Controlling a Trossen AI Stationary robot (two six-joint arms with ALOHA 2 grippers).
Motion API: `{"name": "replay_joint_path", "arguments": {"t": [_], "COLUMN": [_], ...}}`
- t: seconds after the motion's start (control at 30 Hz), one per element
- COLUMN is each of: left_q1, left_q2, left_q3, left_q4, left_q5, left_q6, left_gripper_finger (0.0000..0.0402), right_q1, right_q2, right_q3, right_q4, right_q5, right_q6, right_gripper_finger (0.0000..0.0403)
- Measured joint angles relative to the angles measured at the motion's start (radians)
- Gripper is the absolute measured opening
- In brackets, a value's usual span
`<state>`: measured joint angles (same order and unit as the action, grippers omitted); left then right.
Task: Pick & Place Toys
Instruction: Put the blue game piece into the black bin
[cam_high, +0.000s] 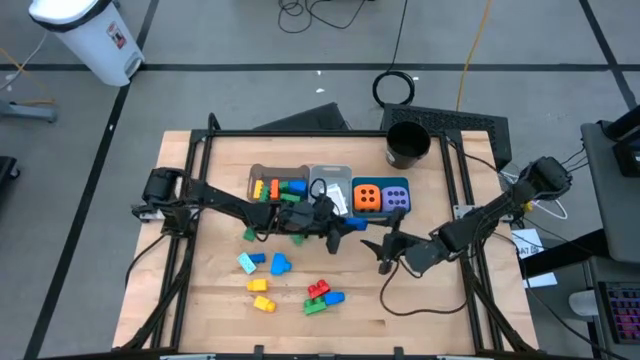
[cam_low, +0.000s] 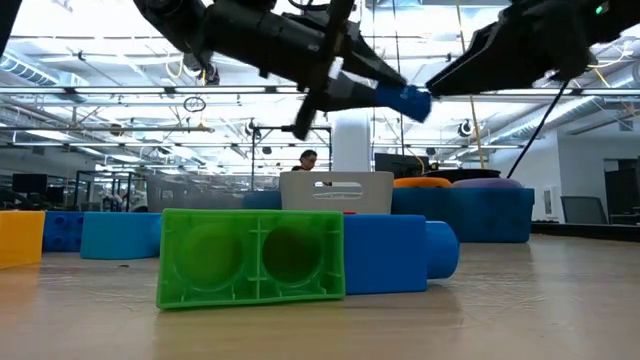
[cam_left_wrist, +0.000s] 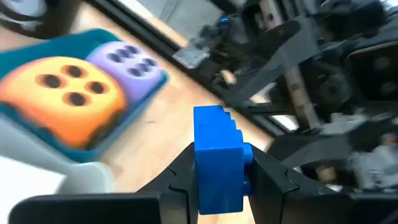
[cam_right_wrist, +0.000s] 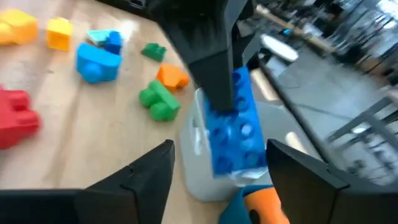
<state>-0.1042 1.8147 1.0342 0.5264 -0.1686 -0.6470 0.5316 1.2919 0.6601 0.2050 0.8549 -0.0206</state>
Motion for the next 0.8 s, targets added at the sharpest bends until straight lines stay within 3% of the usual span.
{"name": "replay_joint_path", "arguments": {"t": [0.23,0.57,0.8], "left_q1": [-0.010,0.011,0.047], "left_q2": [-0.167,-0.460,-0.640], "left_q3": [-0.095,-0.445,-0.648], "left_q4": [-0.046,-0.054,-0.003], "left_q5": [-0.093,-0.239,-0.286], "left_q6": [0.075,0.023,0.181], "left_gripper_finger": [0.0100,0.0100,0.0100], "right_q1": [0.001,0.002,0.000], "right_q2": [-0.119,-0.136,-0.136], "right_q3": [0.000,0.000,0.000], "right_q4": [-0.139,-0.171,-0.166], "right_q5": [-0.051,-0.075,-0.075], "right_q6": [0.147,0.192,0.190], "right_gripper_finger": [0.0255,0.0247,0.0247]}}
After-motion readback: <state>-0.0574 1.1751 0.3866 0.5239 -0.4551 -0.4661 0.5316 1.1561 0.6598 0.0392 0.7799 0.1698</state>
